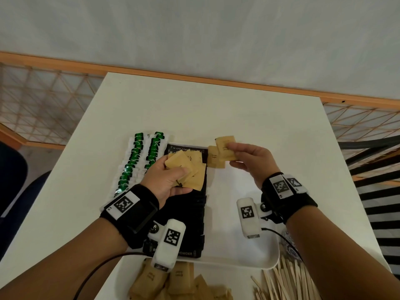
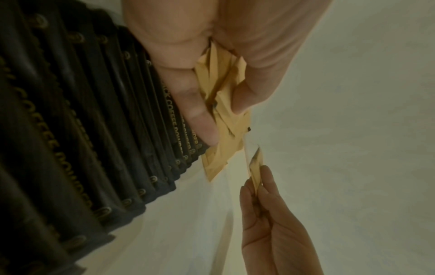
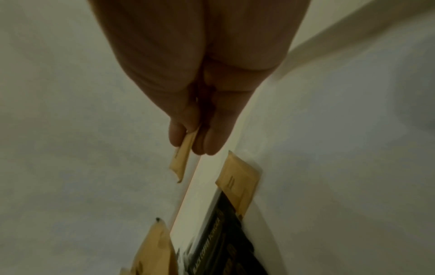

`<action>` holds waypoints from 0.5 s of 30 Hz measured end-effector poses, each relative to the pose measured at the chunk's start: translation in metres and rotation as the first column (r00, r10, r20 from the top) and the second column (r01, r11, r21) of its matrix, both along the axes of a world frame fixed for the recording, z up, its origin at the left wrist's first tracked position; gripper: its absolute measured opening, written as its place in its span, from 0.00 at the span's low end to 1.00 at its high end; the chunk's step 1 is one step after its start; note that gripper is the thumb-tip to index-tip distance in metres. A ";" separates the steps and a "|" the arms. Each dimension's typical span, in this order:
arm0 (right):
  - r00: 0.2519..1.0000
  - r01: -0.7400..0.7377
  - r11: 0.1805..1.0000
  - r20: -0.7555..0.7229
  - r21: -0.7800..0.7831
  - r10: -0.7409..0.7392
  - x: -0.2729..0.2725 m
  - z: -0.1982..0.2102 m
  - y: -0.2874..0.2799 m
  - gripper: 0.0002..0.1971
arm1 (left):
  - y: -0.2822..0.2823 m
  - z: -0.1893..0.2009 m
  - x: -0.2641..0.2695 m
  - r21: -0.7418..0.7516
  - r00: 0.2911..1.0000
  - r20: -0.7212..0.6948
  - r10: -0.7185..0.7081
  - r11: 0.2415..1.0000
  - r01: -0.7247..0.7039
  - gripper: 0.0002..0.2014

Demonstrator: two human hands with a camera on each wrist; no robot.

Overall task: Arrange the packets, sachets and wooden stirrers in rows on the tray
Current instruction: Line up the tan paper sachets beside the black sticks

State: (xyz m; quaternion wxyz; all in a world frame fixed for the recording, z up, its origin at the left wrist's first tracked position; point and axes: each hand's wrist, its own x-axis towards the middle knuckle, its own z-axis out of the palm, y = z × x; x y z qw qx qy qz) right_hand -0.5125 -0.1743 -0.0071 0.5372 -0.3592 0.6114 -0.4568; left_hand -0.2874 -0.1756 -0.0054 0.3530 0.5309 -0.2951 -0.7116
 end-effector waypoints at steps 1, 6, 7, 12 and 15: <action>1.000 0.027 1.000 0.015 -0.016 -0.027 -0.002 0.002 0.000 0.17 | 0.000 0.001 0.000 -0.001 1.000 0.002 -0.002 1.000 0.002 0.14; 0.986 0.093 0.993 -0.135 -0.076 -0.103 -0.011 0.005 0.001 0.18 | -0.001 0.005 0.000 -0.011 1.000 -0.003 -0.010 1.000 0.010 0.13; 0.980 0.098 0.991 -0.166 -0.093 -0.113 -0.012 0.005 0.001 0.17 | -0.001 0.005 0.000 -0.010 1.000 -0.007 -0.009 1.000 0.009 0.13; 0.926 0.082 0.985 -0.353 -0.155 -0.133 -0.015 -0.004 -0.007 0.09 | 0.000 0.005 -0.001 0.002 1.000 -0.010 -0.007 1.000 0.007 0.15; 0.885 0.092 0.987 -0.442 -0.135 -0.143 -0.021 -0.007 -0.013 0.07 | -0.001 0.004 0.002 0.006 1.000 -0.009 -0.007 1.000 0.007 0.15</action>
